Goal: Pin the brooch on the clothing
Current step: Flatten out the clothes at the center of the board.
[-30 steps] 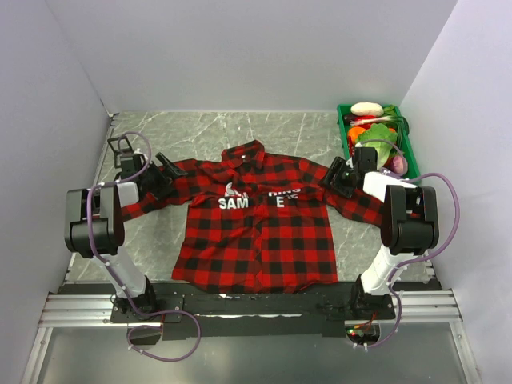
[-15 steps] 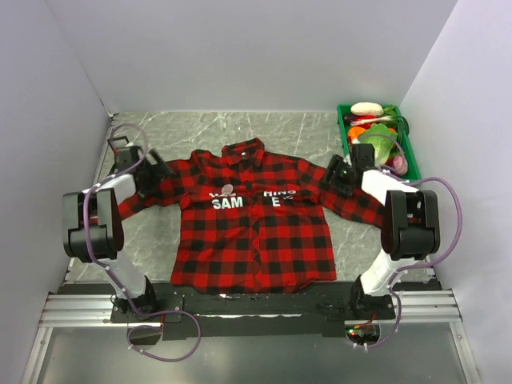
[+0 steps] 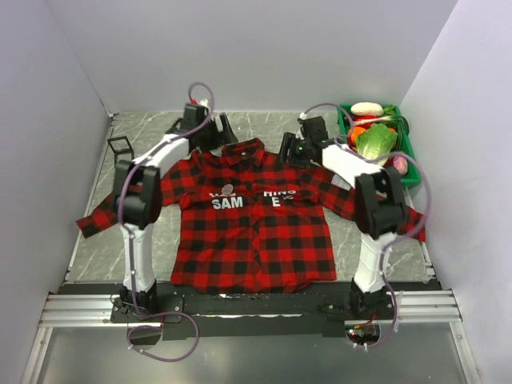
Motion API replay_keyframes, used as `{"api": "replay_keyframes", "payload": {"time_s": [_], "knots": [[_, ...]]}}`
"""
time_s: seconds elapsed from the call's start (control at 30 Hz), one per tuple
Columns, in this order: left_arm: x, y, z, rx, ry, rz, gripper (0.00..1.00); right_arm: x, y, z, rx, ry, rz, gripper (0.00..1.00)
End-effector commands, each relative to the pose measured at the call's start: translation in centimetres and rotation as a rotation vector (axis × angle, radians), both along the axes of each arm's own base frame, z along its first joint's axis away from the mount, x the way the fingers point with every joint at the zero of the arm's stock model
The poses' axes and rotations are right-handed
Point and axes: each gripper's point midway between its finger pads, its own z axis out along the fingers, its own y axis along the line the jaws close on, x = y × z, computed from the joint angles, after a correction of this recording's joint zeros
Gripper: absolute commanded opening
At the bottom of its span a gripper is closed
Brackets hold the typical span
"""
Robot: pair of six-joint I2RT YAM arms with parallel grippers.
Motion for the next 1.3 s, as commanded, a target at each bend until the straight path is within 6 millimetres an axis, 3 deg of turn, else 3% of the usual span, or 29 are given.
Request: {"api": "replay_keyframes", "payload": {"time_s": [0.0,0.03,0.17,0.4,0.5,0.57,0.6,0.63,0.8,0.97,1.17,1.27], "knots": [[-1.9,-1.4,-6.0,-0.022,0.202,-0.057,0.97,0.6,2.1,-2.8,0.1,0.159,-0.002,0.67],[-2.3,-1.8,-7.5,-0.037,0.244,-0.068,0.97,1.3,2.6,-2.5,0.123,0.158,-0.007,0.67],[-2.3,-2.5,-9.7,-0.067,0.296,-0.095,0.97,2.1,3.5,-3.8,0.168,0.213,-0.02,0.67],[0.1,-2.7,-13.9,-0.085,0.326,-0.059,0.97,4.3,3.3,-6.5,0.203,0.341,-0.109,0.69],[1.6,-2.4,-14.2,-0.097,0.301,-0.038,0.97,4.9,2.6,-7.8,0.215,0.379,-0.153,0.7],[2.7,-2.5,-13.7,-0.104,0.275,-0.033,0.97,5.5,2.0,-7.9,0.237,0.378,-0.185,0.7],[2.8,-2.3,-14.6,-0.102,0.288,-0.031,0.97,5.5,1.7,-8.1,0.245,0.384,-0.197,0.7],[3.7,-2.4,-13.9,-0.107,0.266,-0.031,0.97,5.7,1.5,-8.2,0.257,0.388,-0.21,0.7],[5.5,-0.9,-15.0,-0.149,0.262,0.011,0.96,7.8,-0.1,-8.0,0.274,0.369,-0.251,0.71],[7.1,-1.4,-14.3,-0.184,0.193,-0.041,0.96,9.6,-0.7,-8.9,0.29,0.37,-0.274,0.71],[8.3,-1.6,-13.9,-0.195,0.113,-0.082,0.96,11.9,-0.7,-8.1,0.311,0.307,-0.274,0.72],[8.9,-1.4,-12.8,-0.176,0.061,-0.098,0.96,12.8,-0.6,-6.3,0.311,0.232,-0.236,0.72]]}}
